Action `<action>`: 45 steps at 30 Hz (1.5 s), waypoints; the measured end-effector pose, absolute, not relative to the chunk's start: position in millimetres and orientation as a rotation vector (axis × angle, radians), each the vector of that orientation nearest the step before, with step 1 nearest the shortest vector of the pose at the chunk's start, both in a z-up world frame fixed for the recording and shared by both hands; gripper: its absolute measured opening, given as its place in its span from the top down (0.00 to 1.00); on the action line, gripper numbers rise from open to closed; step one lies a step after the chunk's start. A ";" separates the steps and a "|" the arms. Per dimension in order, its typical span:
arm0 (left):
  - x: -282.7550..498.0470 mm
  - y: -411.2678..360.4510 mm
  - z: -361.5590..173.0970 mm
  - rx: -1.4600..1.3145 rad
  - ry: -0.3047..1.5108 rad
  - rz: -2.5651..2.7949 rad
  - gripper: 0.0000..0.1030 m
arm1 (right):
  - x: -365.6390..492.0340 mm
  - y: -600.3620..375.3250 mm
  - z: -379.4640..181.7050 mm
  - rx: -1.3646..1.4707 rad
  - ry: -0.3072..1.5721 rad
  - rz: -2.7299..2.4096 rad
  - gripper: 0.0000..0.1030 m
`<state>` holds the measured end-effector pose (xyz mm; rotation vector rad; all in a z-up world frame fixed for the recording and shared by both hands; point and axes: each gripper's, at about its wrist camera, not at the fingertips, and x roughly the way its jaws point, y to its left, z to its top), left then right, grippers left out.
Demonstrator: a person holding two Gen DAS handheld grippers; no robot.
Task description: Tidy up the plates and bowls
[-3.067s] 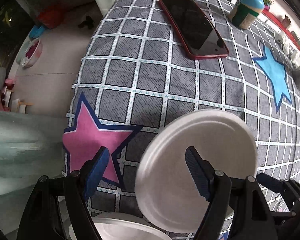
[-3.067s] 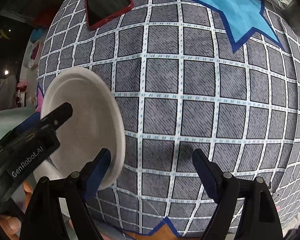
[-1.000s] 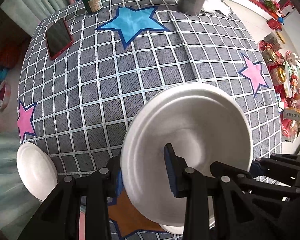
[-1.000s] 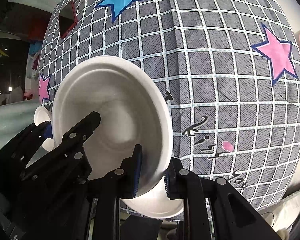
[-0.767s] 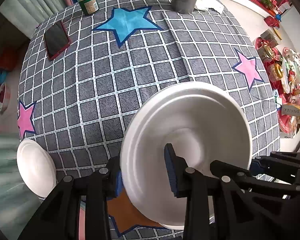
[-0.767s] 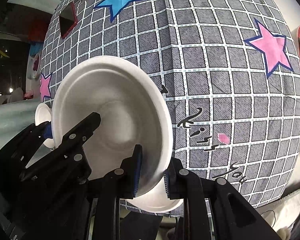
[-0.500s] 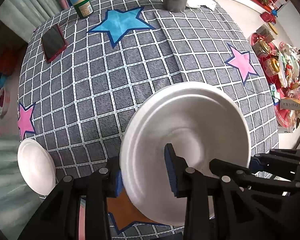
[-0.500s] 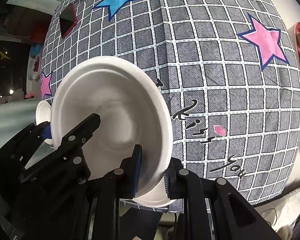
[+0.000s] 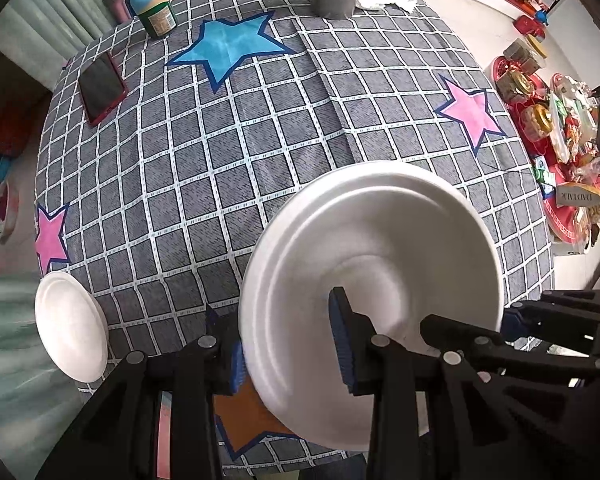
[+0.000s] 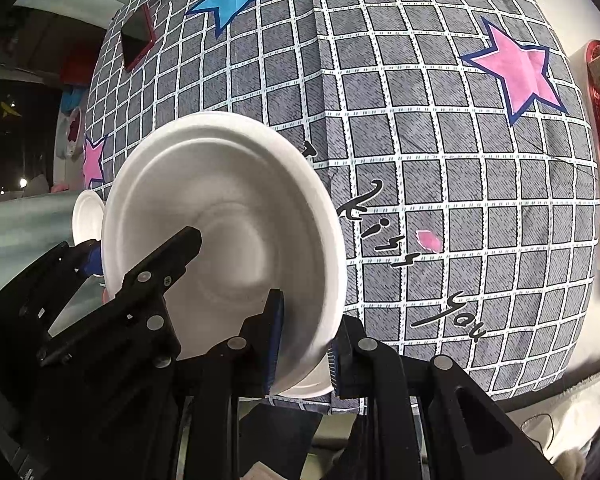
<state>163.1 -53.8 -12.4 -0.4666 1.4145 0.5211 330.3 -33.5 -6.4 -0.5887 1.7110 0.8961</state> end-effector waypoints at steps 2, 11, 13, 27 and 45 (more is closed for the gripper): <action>162.2 -57.5 -11.9 -0.466 1.416 0.520 0.63 | 329.0 -35.4 -5.7 -0.591 1.711 0.899 0.79; 158.5 -49.4 -22.5 -0.476 1.409 0.506 0.63 | 324.9 -48.7 -2.4 -0.588 1.717 0.901 0.79; 155.0 -54.9 -22.7 -0.473 1.411 0.502 0.63 | 322.8 -51.4 -1.8 -0.589 1.717 0.901 0.79; 123.4 -72.4 -67.2 -0.507 1.488 0.457 0.62 | 310.0 -89.0 -26.3 -0.603 1.794 0.876 0.79; 48.9 -54.3 -102.0 -0.618 1.512 0.548 0.22 | 320.0 -118.0 -32.9 -0.592 1.785 0.787 0.18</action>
